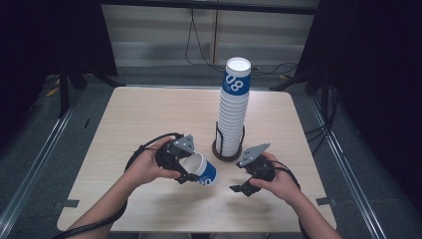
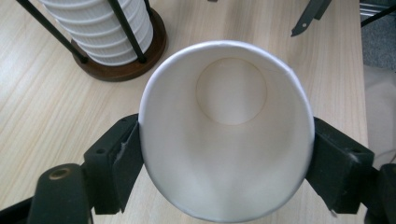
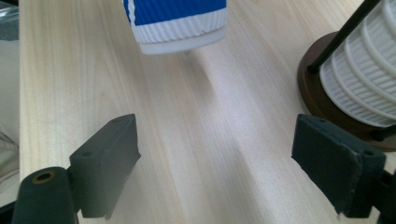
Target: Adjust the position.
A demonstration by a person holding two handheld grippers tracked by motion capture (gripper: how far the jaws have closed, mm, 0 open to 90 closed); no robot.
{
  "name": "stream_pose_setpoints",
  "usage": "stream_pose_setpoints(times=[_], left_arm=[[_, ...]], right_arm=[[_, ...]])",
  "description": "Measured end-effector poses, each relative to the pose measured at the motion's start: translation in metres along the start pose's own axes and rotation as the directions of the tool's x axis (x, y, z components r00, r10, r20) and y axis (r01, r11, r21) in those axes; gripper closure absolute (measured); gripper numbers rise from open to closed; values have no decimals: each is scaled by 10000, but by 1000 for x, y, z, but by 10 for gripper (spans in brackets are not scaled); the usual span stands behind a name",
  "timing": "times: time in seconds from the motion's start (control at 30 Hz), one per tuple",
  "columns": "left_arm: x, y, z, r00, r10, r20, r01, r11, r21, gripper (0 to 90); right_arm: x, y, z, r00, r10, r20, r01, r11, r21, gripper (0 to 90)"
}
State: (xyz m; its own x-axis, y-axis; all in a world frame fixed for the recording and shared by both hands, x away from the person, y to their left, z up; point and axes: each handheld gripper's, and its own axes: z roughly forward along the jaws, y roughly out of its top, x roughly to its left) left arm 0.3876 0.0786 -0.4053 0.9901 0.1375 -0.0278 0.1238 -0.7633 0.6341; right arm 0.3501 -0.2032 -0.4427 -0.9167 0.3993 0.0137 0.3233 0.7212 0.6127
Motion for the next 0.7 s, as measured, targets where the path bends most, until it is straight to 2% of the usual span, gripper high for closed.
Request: stream_pose_setpoints(times=[0.47, 0.7], left_arm=[[4, -10, -5, 9991, -406, 79, 401, 9973, 612, 201], [4, -14, -7, 9979, -645, 66, 637, 9941, 878, 201]], right_arm=[[-1, -9, 5, 9998, 187, 32, -187, 9998, 2, 142], [-1, -13, 4, 9992, 310, 235, -310, 9995, -16, 141]])
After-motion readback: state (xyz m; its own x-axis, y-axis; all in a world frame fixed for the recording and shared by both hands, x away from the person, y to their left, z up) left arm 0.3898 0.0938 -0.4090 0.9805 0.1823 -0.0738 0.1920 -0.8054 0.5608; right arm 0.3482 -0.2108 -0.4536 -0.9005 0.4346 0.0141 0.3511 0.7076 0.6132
